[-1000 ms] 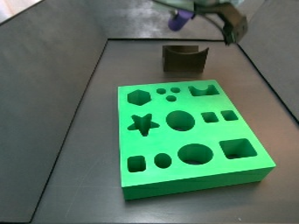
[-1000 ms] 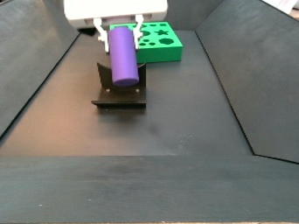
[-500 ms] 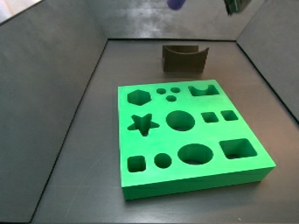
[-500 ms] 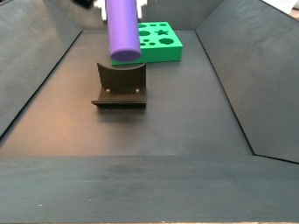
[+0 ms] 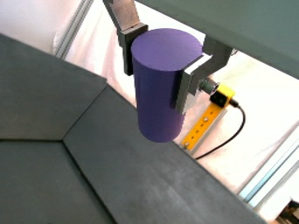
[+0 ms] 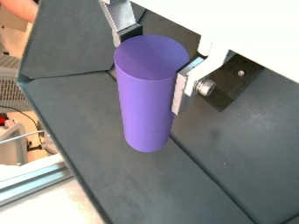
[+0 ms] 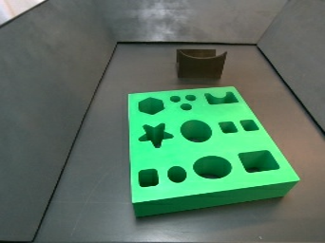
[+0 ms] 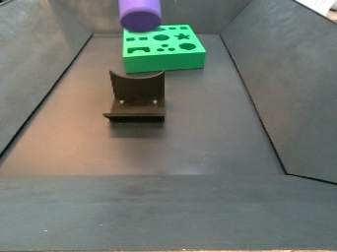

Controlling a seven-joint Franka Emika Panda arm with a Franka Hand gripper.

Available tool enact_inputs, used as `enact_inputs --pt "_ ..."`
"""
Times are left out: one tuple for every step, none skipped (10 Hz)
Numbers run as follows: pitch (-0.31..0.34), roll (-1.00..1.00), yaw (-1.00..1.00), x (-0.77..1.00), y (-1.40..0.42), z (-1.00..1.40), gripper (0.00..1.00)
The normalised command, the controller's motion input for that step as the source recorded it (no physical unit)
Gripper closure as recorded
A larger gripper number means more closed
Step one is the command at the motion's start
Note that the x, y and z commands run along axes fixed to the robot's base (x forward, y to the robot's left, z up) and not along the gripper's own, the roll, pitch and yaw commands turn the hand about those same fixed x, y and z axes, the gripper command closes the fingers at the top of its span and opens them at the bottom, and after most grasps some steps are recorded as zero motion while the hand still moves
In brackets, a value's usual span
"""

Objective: Pick up the round object. Move up. Place the round object on the fixture. Regrasp the round object. Move to above the board. Insert the round object.
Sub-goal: Move to above the board.

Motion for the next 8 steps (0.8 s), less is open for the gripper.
enact_inputs --pt "0.098 -0.06 0.03 -0.02 0.00 0.22 1.00" --pt "-0.045 -1.00 -0.14 -0.31 -1.00 0.17 1.00" --pt "-0.051 -1.00 -0.14 -0.30 -1.00 0.16 1.00" --pt "-0.055 -1.00 -0.14 -0.32 -1.00 0.17 1.00" --pt "-0.055 -1.00 -0.15 -0.33 -1.00 0.16 1.00" --pt "-0.051 -1.00 -0.15 -0.33 -1.00 0.16 1.00" --pt "-0.035 -1.00 -0.16 -0.33 -1.00 0.16 1.00" --pt "-0.026 -1.00 -0.16 -0.33 -1.00 0.16 1.00"
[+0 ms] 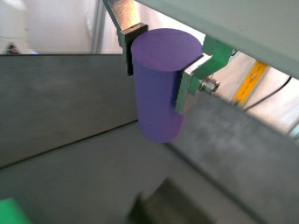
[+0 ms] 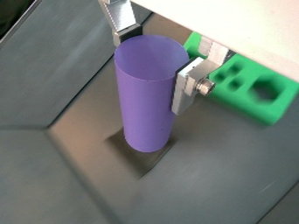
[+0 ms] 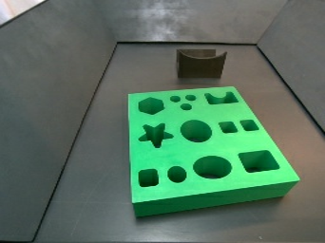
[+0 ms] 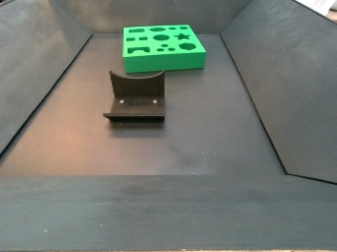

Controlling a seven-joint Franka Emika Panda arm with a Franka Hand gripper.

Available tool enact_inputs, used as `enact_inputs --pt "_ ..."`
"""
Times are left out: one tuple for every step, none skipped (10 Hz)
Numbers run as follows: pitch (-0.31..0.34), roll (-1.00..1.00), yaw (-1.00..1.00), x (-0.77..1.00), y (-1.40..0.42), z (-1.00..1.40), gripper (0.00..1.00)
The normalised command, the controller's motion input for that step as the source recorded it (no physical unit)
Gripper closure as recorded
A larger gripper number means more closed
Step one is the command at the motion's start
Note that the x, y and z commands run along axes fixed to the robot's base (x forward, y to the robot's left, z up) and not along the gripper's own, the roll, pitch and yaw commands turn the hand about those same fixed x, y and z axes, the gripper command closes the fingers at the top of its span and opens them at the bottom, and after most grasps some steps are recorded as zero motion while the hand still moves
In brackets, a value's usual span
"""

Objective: Pick up the round object. Move up. Place the round object on the fixture. Regrasp the round object. Move to above the board. Insert the round object.
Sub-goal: Move to above the board, then insert the round object.

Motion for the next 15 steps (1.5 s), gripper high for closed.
enact_inputs --pt "-0.023 -1.00 -0.16 -0.34 -1.00 0.16 1.00" --pt "-0.023 -1.00 -0.16 -0.35 -1.00 0.16 1.00" --pt "-0.015 -1.00 -0.15 -0.37 -1.00 0.16 1.00" --pt "-0.020 -0.97 -0.14 -0.37 -1.00 0.16 1.00" --pt "-0.021 -0.64 -0.08 -0.35 -0.88 0.14 1.00" --pt "-0.020 -0.37 -0.03 -0.23 -0.54 0.08 1.00" --pt "-0.020 -0.25 -0.03 -0.14 -0.32 0.04 1.00" --pt "-0.018 -0.17 -0.02 -0.09 -0.17 0.02 1.00" --pt "-0.004 0.00 0.00 0.00 0.00 0.00 1.00" --pt "-0.044 0.00 0.04 0.00 -0.11 -0.01 1.00" --pt "-0.040 0.05 0.05 0.14 -0.28 -0.15 1.00" --pt "0.000 0.07 0.06 0.42 -0.31 -0.22 1.00" --pt "0.000 0.09 0.06 0.55 -0.31 -0.25 1.00" --pt "0.000 0.10 0.07 0.63 -0.30 -0.27 1.00" --pt "0.000 0.12 0.09 0.63 -0.27 -0.27 1.00"
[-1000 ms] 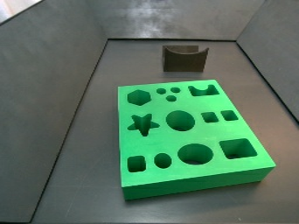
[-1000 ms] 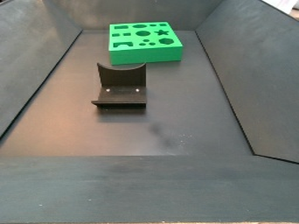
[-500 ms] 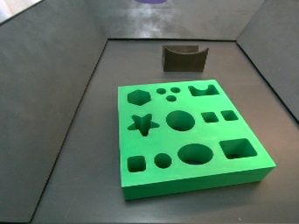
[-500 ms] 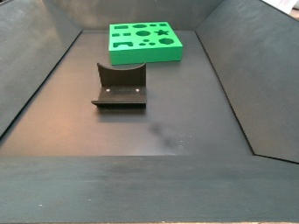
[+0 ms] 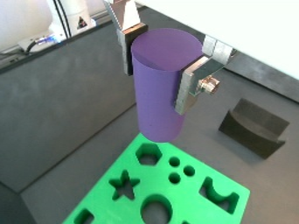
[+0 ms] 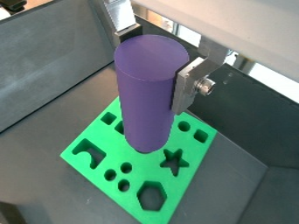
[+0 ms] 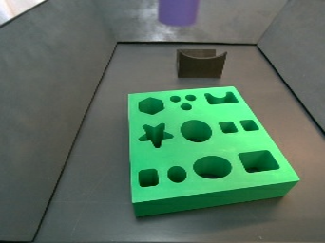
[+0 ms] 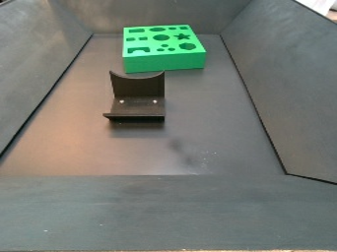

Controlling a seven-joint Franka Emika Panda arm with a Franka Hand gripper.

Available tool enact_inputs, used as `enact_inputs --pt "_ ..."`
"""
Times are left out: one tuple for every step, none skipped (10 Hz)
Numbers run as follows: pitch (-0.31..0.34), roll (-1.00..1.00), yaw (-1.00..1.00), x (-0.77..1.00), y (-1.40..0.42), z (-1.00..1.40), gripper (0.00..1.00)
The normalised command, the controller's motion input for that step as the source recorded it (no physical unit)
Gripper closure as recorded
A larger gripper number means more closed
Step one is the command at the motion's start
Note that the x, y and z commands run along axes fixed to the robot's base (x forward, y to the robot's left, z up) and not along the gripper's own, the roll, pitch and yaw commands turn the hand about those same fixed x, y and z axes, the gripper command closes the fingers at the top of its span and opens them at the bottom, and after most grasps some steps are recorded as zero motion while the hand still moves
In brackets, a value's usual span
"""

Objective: Pick up the round object. Move up. Place the round object on the fixture. Regrasp the round object. Move to above the board. Insert the round object.
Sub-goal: Insert the round object.

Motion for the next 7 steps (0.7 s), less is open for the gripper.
enact_inputs --pt "-0.009 0.14 0.09 0.63 -0.23 -0.25 1.00" --pt "-0.010 0.16 0.10 0.67 -0.21 -0.27 1.00" --pt "-0.017 0.17 0.10 0.67 -0.20 -0.30 1.00" --pt "-0.017 0.16 0.10 0.69 -0.17 -0.33 1.00" --pt "-0.001 0.14 0.05 0.64 -0.17 -0.39 1.00" --pt "0.000 0.05 0.00 0.57 -0.14 -0.41 1.00" --pt "0.000 0.01 0.00 0.47 -0.15 -0.48 1.00"
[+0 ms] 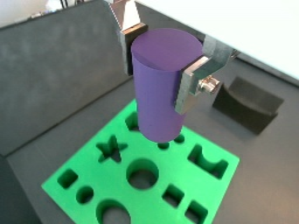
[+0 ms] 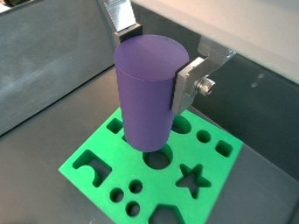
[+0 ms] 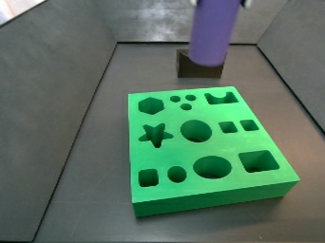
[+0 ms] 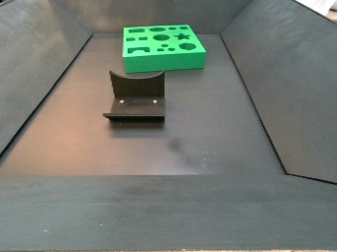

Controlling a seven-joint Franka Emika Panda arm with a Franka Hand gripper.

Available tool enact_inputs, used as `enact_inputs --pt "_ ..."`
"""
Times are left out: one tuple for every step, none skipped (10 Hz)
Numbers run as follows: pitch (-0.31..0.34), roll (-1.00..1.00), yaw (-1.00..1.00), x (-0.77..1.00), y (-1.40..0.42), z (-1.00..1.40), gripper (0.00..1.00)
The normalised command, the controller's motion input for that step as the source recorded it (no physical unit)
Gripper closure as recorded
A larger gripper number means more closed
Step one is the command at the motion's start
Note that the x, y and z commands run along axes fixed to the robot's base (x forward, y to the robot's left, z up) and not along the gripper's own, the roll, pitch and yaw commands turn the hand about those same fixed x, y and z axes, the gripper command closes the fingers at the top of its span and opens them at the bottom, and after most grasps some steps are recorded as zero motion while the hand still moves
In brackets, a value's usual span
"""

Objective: Pick up the round object. Move up. Place the round object on the fixture. Regrasp the round object. Move to above the board. Insert the round object.
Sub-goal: Insert the round object.

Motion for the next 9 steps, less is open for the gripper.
enact_inputs --pt "0.000 0.00 -0.05 0.41 -0.13 -0.58 1.00" --pt "0.000 0.00 -0.10 0.28 -0.11 -0.65 1.00" --pt "0.000 0.00 -0.11 0.23 -0.09 -0.71 1.00" --pt "0.000 0.00 -0.11 0.17 -0.09 -0.67 1.00" --pt "0.000 0.00 -0.04 0.02 0.00 -0.25 1.00" --pt "0.000 0.00 0.00 0.00 0.00 -0.06 1.00" --pt "-0.010 0.03 0.00 -0.10 0.00 -0.17 1.00" --pt "-0.050 0.00 0.00 -0.18 0.00 -0.24 1.00" --pt "0.000 0.00 0.00 0.00 0.00 -0.09 1.00"
